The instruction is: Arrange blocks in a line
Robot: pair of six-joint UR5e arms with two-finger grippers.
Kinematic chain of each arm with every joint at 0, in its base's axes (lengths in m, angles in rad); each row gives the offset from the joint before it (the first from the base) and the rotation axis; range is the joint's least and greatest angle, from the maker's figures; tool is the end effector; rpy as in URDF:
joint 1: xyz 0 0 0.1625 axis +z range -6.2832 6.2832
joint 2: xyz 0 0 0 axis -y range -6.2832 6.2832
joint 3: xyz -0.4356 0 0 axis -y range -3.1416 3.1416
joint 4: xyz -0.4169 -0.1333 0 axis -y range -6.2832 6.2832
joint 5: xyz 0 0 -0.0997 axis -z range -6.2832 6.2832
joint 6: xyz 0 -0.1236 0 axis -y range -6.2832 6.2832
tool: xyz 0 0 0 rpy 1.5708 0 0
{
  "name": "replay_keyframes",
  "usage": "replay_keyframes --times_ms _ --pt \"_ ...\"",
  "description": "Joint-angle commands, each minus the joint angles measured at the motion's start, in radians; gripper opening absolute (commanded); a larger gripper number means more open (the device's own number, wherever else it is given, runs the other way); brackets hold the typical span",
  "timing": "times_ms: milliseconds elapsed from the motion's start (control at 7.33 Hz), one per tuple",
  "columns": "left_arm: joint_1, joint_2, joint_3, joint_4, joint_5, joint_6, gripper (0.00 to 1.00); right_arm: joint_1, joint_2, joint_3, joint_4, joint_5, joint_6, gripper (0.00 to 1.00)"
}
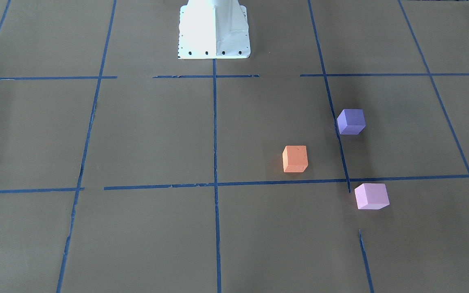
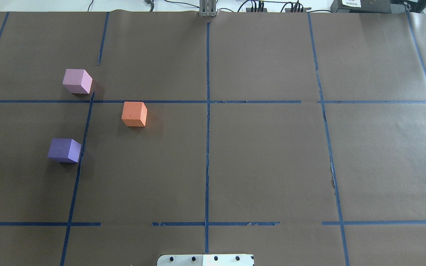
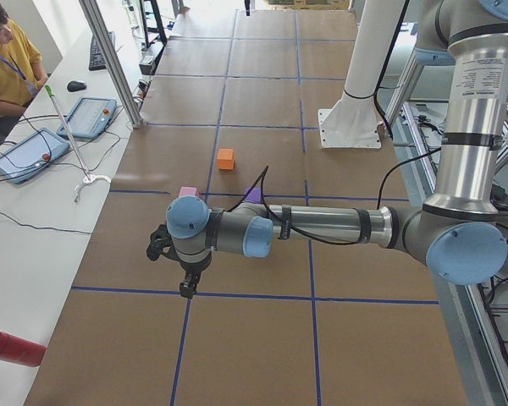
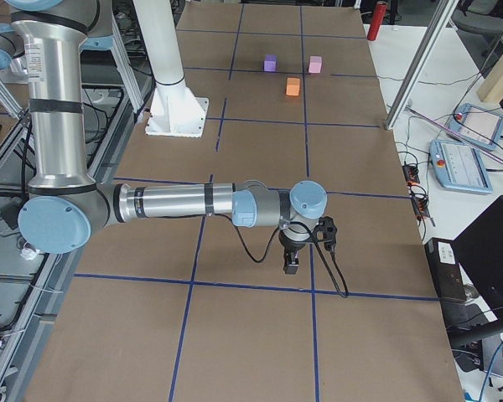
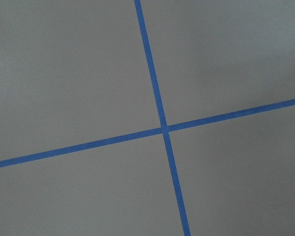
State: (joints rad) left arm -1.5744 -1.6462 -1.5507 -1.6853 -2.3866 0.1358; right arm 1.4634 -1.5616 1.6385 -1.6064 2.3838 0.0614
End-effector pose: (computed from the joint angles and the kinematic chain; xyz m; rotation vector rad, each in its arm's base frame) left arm -0.0453 -0.5615 0.6405 0.2169 0.8018 0.1938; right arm -0.0128 -0.5244 0.6468 -0.0297 -0.8134 -0.0602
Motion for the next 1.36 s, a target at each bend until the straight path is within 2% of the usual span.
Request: replay_keyframes --times_ms 0,273,682,955,1227 --pt "0.078 -0.035 -0.058 -0.008 0.004 -0.062 1.0 0.0 0.0 0.0 0.0 0.0 0.0 1.0" --pt "0.205 -0.093 -0.106 -0.01 -0.005 -0.212 1.0 0.0 0.0 0.0 0.0 0.0 0.0 1.0" --pt "0.429 -0.271 -0.135 -0.045 0.013 -0.667 1.0 0.0 0.0 0.0 0.0 0.0 0.0 1.0" --pt "0.619 -0.404 -0.12 -0.045 0.175 -0.897 1.0 0.0 0.0 0.0 0.0 0.0 0.0 1.0" --pt "0.749 -0.461 -0.098 -0.045 0.3 -1.094 1.0 0.0 0.0 0.0 0.0 0.0 0.0 1.0"
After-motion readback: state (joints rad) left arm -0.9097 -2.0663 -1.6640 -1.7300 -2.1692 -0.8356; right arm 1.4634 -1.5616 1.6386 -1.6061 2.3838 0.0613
